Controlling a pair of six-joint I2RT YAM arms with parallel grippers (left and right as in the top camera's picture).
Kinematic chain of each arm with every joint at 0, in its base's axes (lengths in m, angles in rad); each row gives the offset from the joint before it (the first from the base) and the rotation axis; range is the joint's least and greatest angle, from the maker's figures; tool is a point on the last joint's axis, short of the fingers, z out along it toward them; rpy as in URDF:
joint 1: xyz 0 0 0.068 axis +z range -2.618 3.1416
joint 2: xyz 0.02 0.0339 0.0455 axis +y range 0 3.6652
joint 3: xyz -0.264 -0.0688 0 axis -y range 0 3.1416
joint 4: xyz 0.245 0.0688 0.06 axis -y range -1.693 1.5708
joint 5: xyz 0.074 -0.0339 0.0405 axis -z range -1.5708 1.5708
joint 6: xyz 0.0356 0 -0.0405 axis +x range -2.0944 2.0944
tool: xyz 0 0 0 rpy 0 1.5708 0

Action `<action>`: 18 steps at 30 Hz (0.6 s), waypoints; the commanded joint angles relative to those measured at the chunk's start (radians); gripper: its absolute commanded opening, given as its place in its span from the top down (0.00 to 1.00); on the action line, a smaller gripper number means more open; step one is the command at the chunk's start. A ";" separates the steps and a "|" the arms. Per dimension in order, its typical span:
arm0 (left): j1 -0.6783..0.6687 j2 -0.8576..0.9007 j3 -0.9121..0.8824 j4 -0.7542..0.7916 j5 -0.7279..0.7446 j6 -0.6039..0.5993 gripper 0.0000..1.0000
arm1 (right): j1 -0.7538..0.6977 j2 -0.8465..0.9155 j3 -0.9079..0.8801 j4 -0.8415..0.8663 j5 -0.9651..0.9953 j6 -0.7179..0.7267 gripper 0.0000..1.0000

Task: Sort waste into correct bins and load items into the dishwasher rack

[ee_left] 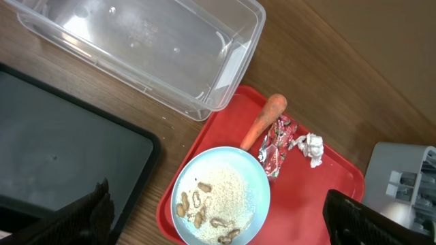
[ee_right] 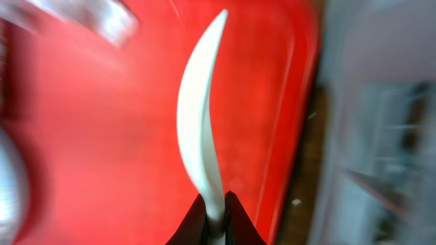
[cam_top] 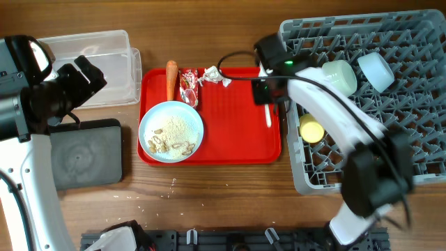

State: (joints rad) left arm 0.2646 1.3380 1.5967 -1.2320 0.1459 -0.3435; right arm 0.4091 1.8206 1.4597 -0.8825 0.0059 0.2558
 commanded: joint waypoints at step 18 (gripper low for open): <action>0.004 0.001 0.012 0.000 -0.010 -0.009 0.00 | -0.223 -0.011 0.016 0.040 -0.029 -0.279 0.64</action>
State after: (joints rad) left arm 0.2646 1.3380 1.5967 -1.2320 0.1459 -0.3435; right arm 0.1772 1.8282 1.4738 -0.8410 0.0608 0.0017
